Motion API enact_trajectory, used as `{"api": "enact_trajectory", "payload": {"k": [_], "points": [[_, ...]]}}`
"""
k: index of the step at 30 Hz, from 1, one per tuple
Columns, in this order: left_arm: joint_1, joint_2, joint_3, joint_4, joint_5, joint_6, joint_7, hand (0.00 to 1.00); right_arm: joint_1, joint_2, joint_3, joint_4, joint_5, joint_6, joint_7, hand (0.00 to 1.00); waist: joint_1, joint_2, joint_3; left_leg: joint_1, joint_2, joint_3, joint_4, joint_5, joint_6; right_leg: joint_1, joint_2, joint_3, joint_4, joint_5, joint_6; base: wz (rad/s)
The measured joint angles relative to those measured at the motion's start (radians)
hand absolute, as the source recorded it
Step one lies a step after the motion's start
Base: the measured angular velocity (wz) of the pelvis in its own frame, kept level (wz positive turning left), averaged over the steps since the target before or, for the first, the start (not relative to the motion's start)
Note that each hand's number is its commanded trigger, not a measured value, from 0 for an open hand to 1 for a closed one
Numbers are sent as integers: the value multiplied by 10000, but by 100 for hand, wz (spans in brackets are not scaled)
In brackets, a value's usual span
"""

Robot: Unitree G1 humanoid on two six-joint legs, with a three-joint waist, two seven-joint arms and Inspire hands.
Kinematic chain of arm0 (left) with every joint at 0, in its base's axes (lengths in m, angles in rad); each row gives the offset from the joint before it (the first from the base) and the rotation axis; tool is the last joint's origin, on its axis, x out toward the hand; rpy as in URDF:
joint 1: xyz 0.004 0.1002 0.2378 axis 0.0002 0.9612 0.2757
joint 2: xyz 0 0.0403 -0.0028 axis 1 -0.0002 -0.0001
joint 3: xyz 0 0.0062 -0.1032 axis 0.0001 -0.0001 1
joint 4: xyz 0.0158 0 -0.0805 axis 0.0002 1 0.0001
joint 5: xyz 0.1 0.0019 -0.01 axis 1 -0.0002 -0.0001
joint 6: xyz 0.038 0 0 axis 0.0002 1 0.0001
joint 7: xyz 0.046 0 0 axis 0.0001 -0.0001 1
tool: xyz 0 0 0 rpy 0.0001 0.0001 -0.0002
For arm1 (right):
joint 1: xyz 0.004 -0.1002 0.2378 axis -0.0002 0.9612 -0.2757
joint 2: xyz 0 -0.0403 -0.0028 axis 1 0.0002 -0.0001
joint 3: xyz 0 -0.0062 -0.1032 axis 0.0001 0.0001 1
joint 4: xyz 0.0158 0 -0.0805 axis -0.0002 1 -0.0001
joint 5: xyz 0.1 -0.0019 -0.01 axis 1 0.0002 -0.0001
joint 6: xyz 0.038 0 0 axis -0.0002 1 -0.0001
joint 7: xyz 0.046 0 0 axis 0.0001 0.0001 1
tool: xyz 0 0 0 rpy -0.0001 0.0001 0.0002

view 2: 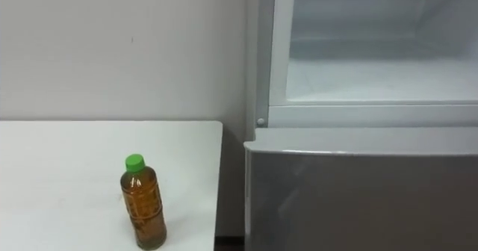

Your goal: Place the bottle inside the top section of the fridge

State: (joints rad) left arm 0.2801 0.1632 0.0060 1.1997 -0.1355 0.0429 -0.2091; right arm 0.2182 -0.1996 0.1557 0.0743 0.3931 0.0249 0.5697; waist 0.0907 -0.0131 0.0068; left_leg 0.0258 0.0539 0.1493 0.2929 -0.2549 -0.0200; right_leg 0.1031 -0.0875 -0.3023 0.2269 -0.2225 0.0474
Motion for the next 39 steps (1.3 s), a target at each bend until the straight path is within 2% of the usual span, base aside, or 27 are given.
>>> {"api": "enact_trajectory", "payload": {"k": [6,10,15,22,26,29,33,39], "points": [[-26,104,-4,21,4,15,-32,0,-188,-72,-45,-1389,111,8,372,0,154,-67,-21,-122,43,70,10,-1,-4,-156,6,26,115,15,-25,-4],[-40,129,-5,181,7,4,-36,0,-468,-69,-150,-1706,455,15,587,0,268,-102,-27,55,36,112,-36,1,-4,-9,-1,55,120,17,-28,-2],[-29,132,83,276,9,9,-33,0,-934,-80,-715,-2440,487,96,577,0,268,-169,-32,96,36,113,-80,2,-5,20,-5,35,114,16,-28,0],[-49,298,139,276,34,13,-184,0,-1247,-347,-1010,-3584,1187,120,509,0,423,-301,-31,217,31,120,-80,3,-7,140,-2,-2,79,16,-27,0],[-98,318,284,183,180,30,-150,0,-1296,-364,-999,-3619,1169,269,226,0,519,-317,-37,193,32,116,-31,2,-7,181,-3,-23,81,19,-25,0],[-153,341,264,164,199,178,47,0,-1493,-363,-966,-3586,1145,424,-181,0,528,-299,-28,127,33,31,-44,2,-8,178,-2,-90,90,19,-26,6],[-101,340,295,162,313,332,156,0,-2167,-348,-968,-3048,1169,425,-619,0,575,-283,-18,106,32,-19,-16,3,-8,188,3,-152,91,24,-34,2],[-46,354,268,-23,198,437,226,0,-2474,-381,-690,-2251,1174,424,-1549,0,962,-303,-16,110,28,-104,-20,8,-13,203,-7,-331,101,28,-40,4]]}}
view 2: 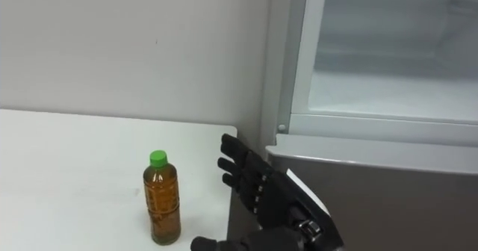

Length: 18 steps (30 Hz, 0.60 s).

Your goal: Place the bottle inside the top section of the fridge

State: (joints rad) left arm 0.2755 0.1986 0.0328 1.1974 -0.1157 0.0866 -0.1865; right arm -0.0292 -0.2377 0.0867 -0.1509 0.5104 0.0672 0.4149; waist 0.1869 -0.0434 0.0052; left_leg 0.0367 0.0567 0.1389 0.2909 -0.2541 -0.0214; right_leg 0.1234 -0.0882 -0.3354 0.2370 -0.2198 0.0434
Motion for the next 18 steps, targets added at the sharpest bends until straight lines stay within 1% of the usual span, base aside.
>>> {"api": "enact_trajectory", "payload": {"k": [2,3,6,8,9,10,12,14,16,18], "points": [[15,3,0,-1,-9,19,-15,0,-3,2,146,110,13,0,-229,0,62,-24,-3,-83,-5,-84,21,6,-6,13,-7,-133,3,0,0,13],[13,1,0,-2,-6,37,-22,0,-44,0,209,247,13,8,-348,0,113,-42,0,-129,-17,-150,25,14,-9,1,-22,-267,2,-1,1,19],[52,-3,12,-18,1,174,-30,0,-259,8,312,695,-1,13,-718,0,169,-58,5,-258,-35,-373,173,15,-9,19,-27,-488,0,-1,1,21],[85,-16,12,-52,1,180,-31,0,-349,5,410,946,-12,12,-1025,0,191,-55,14,-294,-67,-517,245,16,-8,39,-38,-592,-3,-1,2,24],[112,-28,10,-114,-2,182,-29,0,-352,1,485,1053,-27,12,-1240,0,218,-34,34,-325,-94,-610,285,21,-1,34,-67,-729,0,-7,12,20],[133,-43,-2,-216,2,203,-18,0,-354,1,539,1107,-90,12,-1475,0,364,-21,42,-356,-122,-615,284,24,6,23,-104,-808,13,-31,45,14],[136,-80,-2,-401,6,219,7,0,-441,-6,658,1185,-119,7,-1802,0,489,-12,53,-504,-151,-636,255,37,29,-28,-137,-861,35,-32,48,2],[125,-117,-32,-411,0,235,79,0,-867,10,998,1712,-114,5,-2084,0,532,17,99,-529,-171,-635,261,44,42,-30,-152,-859,31,-32,48,0],[131,-110,-189,-551,8,279,95,0,-1346,45,1310,2514,-124,4,-2521,0,627,-8,90,-593,-192,-725,307,48,49,-25,-162,-957,23,-32,48,9],[152,-112,-185,-727,10,310,85,0,-1575,116,1323,3057,-155,2,-2874,0,691,-50,84,-654,-231,-908,352,71,64,-23,-167,-1113,21,-32,48,25]]}}
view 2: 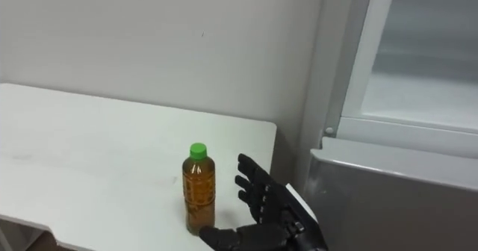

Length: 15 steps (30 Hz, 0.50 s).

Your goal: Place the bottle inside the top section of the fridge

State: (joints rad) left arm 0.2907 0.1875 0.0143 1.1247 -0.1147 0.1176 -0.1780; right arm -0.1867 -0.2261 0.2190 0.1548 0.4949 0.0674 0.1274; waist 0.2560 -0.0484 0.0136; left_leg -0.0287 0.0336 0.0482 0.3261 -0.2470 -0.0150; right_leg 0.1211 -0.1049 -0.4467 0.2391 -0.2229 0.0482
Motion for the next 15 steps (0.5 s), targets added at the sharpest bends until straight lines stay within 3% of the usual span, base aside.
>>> {"api": "enact_trajectory", "payload": {"k": [10,15], "points": [[533,-163,-12,-228,70,280,-18,0,-219,161,239,1026,82,-17,-2315,0,408,-11,-11,-306,-137,-580,125,76,3,69,-3,-317,-28,-5,8,18],[566,-167,-87,-447,-26,285,-6,0,-321,217,340,1215,75,-18,-3195,0,475,107,52,-313,-247,-798,182,100,23,190,-62,-533,-24,-65,100,15]]}}
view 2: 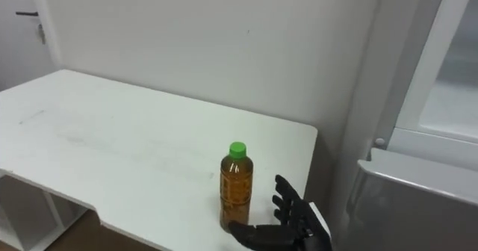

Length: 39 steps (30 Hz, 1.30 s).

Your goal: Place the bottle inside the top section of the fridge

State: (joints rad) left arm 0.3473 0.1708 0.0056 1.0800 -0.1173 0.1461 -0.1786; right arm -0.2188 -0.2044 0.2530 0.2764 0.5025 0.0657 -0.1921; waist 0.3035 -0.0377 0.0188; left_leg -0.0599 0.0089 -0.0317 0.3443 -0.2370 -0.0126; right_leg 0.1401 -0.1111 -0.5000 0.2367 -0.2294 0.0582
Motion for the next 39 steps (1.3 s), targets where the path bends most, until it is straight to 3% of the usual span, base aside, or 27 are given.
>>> {"api": "enact_trajectory", "payload": {"k": [5,10,13,16,22,30,32,39], "points": [[37,3,-98,-8,-7,64,29,0,-354,11,119,729,-61,-3,-572,0,54,-7,-29,0,-84,-37,-74,94,44,-6,-108,-179,50,-15,16,6],[215,37,-112,-4,1,77,4,0,-378,46,325,997,-57,-3,-1213,0,67,-248,-103,-88,-208,-283,-78,146,73,54,-177,-388,64,-44,60,12],[226,37,-115,-1,-31,92,3,0,-381,53,369,1000,-59,-4,-1423,0,142,-342,-100,-142,-293,-404,-69,202,114,73,-242,-584,62,-51,72,21],[237,64,-105,-2,-88,78,22,0,-381,56,383,1014,-135,-4,-1688,0,288,-398,-32,-157,-400,-600,-70,235,146,176,-291,-792,22,-73,112,21],[479,67,-110,-3,-97,77,187,0,-393,159,489,1050,-1192,-32,-2434,0,554,-409,-22,-270,-413,-672,-69,290,139,159,-288,-896,18,-74,113,6],[639,190,-107,-13,-111,79,187,0,-426,142,490,1129,-1189,-240,-3432,0,656,-423,-33,-502,-434,-909,-63,364,81,-3,-234,-1126,-9,-75,111,9],[637,205,-104,-46,-109,77,184,0,-537,142,490,1144,-1181,-240,-3675,0,668,-490,-76,-603,-433,-929,-70,402,68,-136,-230,-1135,-1,-74,110,2],[639,435,-108,-38,-310,61,430,0,-888,71,781,1144,-1135,-357,-4443,0,668,-625,-75,-672,-465,-1002,-130,444,70,-160,-243,-1180,-2,-72,107,2]]}}
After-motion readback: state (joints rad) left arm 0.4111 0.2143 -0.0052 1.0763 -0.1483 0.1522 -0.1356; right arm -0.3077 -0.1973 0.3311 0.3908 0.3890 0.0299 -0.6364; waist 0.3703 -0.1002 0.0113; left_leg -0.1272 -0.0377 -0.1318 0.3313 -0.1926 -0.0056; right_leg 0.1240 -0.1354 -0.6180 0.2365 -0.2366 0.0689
